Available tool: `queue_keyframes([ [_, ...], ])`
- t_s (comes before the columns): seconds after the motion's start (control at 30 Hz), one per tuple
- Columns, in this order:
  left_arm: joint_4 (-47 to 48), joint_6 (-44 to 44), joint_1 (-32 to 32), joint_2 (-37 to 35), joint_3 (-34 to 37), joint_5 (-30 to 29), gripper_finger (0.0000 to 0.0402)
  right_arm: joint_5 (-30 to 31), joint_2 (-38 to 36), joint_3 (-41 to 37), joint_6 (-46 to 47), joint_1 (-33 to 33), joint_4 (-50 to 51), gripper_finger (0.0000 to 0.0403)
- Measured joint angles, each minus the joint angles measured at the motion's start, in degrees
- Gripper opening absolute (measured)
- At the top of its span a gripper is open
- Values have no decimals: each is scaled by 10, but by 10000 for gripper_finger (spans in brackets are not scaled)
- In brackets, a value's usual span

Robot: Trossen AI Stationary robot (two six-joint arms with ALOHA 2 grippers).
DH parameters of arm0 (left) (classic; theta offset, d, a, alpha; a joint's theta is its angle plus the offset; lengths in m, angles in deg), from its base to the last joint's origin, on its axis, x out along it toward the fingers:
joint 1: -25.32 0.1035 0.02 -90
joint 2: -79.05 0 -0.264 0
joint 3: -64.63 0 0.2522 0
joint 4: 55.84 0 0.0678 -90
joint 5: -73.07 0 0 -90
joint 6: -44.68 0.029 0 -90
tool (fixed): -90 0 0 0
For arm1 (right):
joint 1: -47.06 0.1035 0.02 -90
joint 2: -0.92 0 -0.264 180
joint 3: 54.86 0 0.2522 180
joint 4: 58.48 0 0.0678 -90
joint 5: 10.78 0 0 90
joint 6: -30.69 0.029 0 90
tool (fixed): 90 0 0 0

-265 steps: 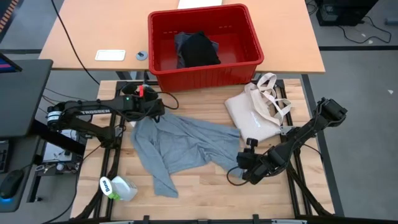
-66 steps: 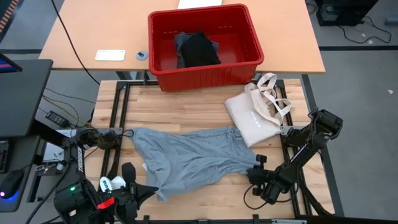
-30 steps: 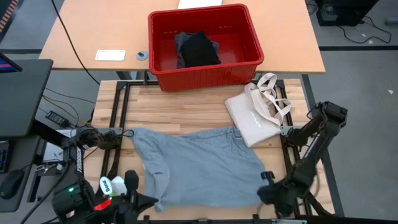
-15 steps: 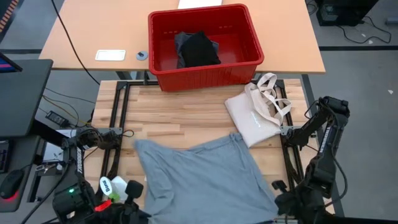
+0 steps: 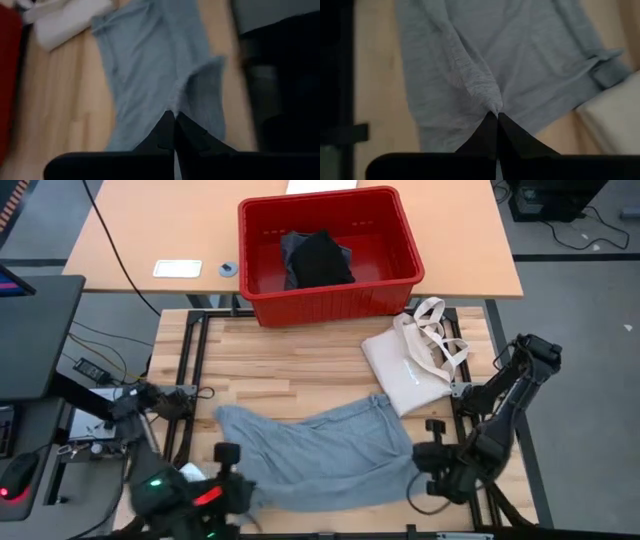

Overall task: Fold Laundry from Bin
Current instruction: Fold the gray shirt

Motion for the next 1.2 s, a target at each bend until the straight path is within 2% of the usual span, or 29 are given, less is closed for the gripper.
queue_keyframes([
  [0.1, 0, 24, 31, -2, 41, -3, 7, 13, 0, 0, -31, -33, 0, 9],
  [0.27, 1, 59, 79, -24, 128, -30, 7, 70, 0, 0, -76, -87, -2, 9],
  [0.4, 0, 68, 119, -59, 215, -35, 7, 80, 0, 0, -115, -125, -1, 9],
  [0.57, 2, 67, 146, -163, 324, -23, 6, 98, 0, 0, -164, -175, 0, 9],
  [0.83, 3, 15, 152, -368, 416, -24, 6, 155, 0, 0, -267, -247, -31, 10],
  [1.03, 2, 18, 183, -460, 499, -21, 6, 139, 0, 0, -408, -313, -123, 25],
  [1.2, 1, 30, 228, -504, 591, -18, 6, 108, 0, -3, -470, -389, -131, 33],
])
